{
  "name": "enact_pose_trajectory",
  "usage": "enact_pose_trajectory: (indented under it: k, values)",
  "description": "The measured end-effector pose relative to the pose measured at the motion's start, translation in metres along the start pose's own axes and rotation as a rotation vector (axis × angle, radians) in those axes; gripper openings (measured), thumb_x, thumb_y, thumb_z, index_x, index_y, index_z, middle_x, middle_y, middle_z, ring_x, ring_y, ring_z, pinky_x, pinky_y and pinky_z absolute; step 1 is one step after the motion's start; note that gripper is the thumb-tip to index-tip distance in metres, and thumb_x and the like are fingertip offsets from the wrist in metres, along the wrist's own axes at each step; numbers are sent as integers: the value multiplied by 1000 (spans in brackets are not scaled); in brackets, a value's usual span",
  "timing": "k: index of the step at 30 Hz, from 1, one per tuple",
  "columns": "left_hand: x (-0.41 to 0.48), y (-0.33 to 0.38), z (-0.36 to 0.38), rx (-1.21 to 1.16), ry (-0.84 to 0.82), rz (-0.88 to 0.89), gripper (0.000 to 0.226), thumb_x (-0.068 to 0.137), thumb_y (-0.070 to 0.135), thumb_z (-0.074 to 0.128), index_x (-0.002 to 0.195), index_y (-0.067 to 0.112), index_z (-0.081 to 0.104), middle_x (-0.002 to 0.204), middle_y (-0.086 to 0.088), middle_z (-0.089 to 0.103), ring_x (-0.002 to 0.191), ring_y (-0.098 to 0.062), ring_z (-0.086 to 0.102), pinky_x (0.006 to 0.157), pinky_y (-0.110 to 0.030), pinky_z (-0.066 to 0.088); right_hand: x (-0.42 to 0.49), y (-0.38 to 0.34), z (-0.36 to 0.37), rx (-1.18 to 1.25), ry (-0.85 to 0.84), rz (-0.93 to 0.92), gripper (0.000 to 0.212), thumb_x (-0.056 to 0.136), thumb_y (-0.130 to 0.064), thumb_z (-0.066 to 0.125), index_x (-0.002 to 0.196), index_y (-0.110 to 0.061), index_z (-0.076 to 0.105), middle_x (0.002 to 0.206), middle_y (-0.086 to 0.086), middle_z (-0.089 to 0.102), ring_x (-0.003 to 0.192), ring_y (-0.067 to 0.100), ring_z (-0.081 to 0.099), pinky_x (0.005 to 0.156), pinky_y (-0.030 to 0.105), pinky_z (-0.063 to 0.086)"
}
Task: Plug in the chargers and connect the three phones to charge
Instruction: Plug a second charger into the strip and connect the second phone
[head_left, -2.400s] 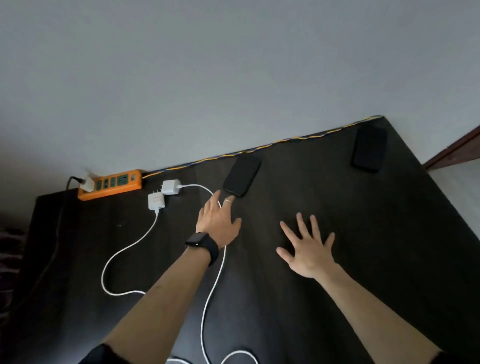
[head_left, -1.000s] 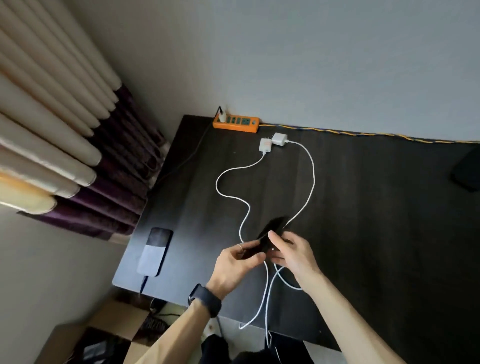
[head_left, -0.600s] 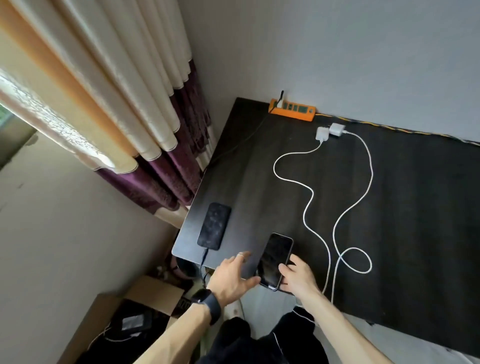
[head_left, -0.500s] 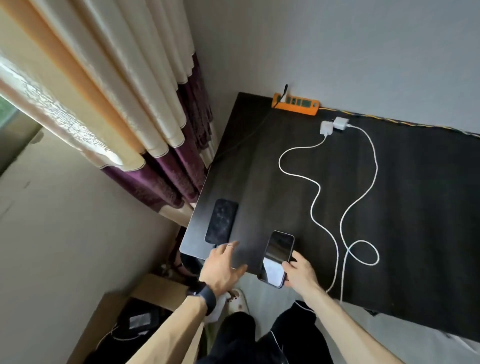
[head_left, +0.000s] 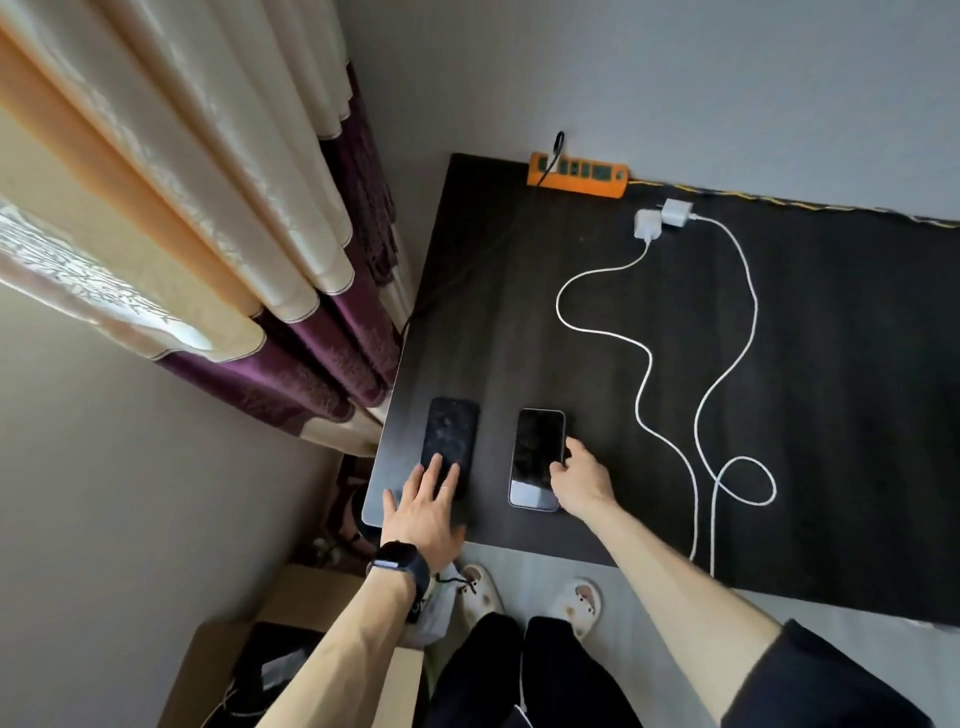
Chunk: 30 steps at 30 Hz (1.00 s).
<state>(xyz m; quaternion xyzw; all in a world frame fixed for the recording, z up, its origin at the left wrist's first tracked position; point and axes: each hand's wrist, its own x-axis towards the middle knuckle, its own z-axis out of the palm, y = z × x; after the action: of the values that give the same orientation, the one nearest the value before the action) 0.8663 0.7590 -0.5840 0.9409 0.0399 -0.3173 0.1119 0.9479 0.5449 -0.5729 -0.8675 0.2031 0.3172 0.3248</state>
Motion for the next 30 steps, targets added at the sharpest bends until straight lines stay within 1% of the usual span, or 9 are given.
enact_pose_trajectory:
  k: [4,9,15,19,22,25,27,29,30]
  values:
    - [-2,1,-4,10,-16,3,81,93,44,53,159,32,7,168,5,-2,153,-22,3,117,-59,16,-9,4,9,-104,97,-28,52,96,-26,57,145,-18,43,133,13,62,124,35,56,101,39,47]
    - [-4,8,-16,12,-61,-13,77,94,41,53,159,30,11,167,2,1,152,-25,6,119,-56,18,-18,1,15,-169,131,-15,55,97,-30,57,148,-18,40,135,15,52,121,36,56,101,39,44]
    - [-4,17,-28,47,-80,-12,72,96,32,50,158,26,15,167,-2,5,152,-26,9,120,-53,20,-21,2,14,-261,140,-29,64,95,-40,61,151,-23,36,133,14,54,119,33,59,99,38,46]
    - [-2,23,-36,109,-73,-8,67,96,33,49,156,24,20,163,-6,14,146,-30,23,117,-52,25,-21,5,7,-221,103,-27,68,94,-41,62,153,-26,33,135,13,54,122,34,57,102,40,44]
    - [-2,28,-40,159,-79,-7,60,97,33,48,151,22,27,150,-8,29,134,-33,37,109,-49,34,-25,7,-2,-209,36,-33,72,92,-38,64,155,-27,31,137,10,56,125,31,55,105,40,45]
    - [6,29,-47,131,-45,-33,49,96,33,47,141,19,38,136,-9,41,125,-32,45,101,-45,40,-29,8,-21,-152,6,-63,63,91,-37,65,150,-29,41,125,-1,67,121,24,59,102,35,47]
    - [19,29,-53,87,-17,-45,46,95,33,45,139,20,42,136,-7,44,126,-30,46,101,-45,41,-30,11,-39,-59,13,-84,50,93,-38,63,141,-31,53,114,-9,72,112,17,62,95,29,47]
    - [39,33,-63,51,26,-29,47,95,34,45,140,22,43,139,-5,44,128,-28,44,102,-44,41,-25,10,-64,44,55,-105,40,93,-38,63,132,-33,61,104,-15,73,99,9,61,85,23,44]
    - [50,37,-69,27,57,-13,48,94,34,46,141,23,43,140,-3,44,129,-27,44,103,-43,41,-20,8,-77,95,88,-111,36,92,-37,64,128,-34,64,100,-18,72,95,6,60,82,21,43]
